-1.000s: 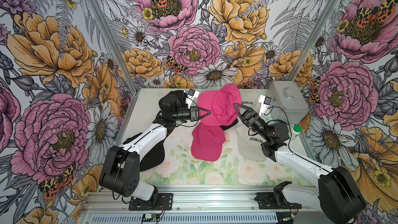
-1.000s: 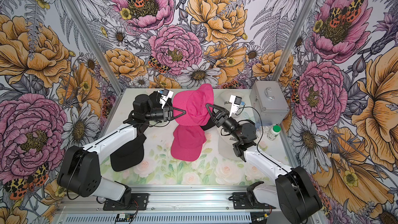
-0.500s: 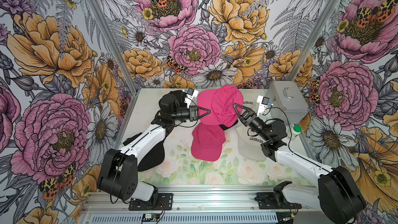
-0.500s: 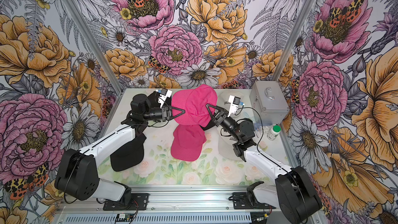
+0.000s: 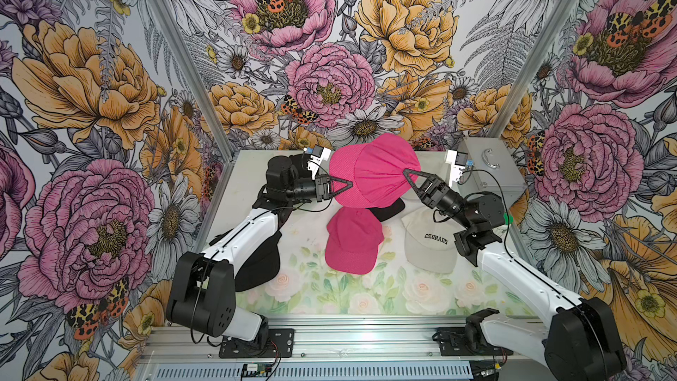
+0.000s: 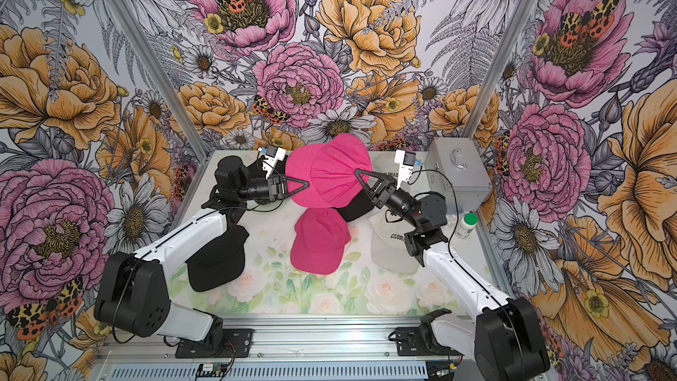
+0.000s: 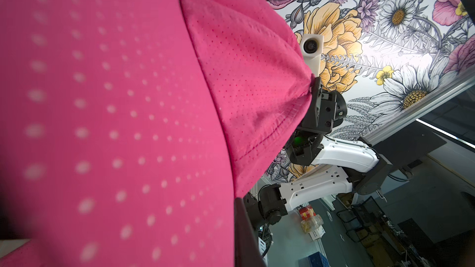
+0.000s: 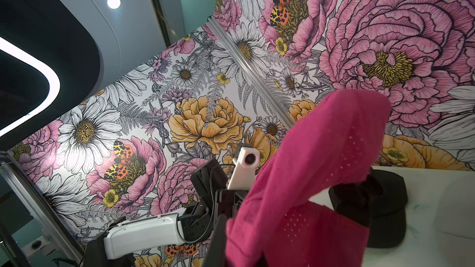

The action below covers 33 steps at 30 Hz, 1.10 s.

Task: Stack the baseball caps by color
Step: Pick up the baseball cap from the center of the board.

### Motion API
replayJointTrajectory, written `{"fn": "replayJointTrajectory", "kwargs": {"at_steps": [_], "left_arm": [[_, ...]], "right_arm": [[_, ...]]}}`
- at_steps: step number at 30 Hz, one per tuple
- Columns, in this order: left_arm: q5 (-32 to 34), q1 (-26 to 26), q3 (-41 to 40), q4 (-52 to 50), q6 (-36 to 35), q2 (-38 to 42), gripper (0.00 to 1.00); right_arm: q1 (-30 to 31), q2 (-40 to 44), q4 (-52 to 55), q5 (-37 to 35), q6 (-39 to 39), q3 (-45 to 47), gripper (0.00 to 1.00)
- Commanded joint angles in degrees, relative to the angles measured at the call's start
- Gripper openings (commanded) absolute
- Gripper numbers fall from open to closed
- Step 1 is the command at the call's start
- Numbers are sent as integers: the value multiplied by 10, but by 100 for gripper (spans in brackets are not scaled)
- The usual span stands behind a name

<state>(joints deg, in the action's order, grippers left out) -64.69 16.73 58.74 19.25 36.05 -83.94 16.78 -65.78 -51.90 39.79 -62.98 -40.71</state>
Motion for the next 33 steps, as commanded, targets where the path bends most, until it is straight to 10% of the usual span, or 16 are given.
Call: {"fn": "replayJointTrajectory", "kwargs": {"at_steps": [1, 8, 13, 20, 25, 33], "left_arm": [[15, -23, -6, -23, -17, -17, 0], [105, -18, -11, -26, -38, 0, 36], [191, -6, 10, -105, -112, 14, 45], [198, 3, 84, -172, -211, -22, 97], [236, 14, 140, -242, -340, -21, 99], [62, 29, 223, -381, -573, -43, 99]], "right_arm": [[-13, 34, -47, 23, -3, -40, 0], [-12, 31, 242, 69, 210, -104, 0], [-2, 12, 580, 79, 439, -207, 0], [3, 5, 722, 76, 605, -218, 0], [10, -21, 789, 69, 698, -237, 0], [51, -55, 918, 52, 880, -295, 0]]}}
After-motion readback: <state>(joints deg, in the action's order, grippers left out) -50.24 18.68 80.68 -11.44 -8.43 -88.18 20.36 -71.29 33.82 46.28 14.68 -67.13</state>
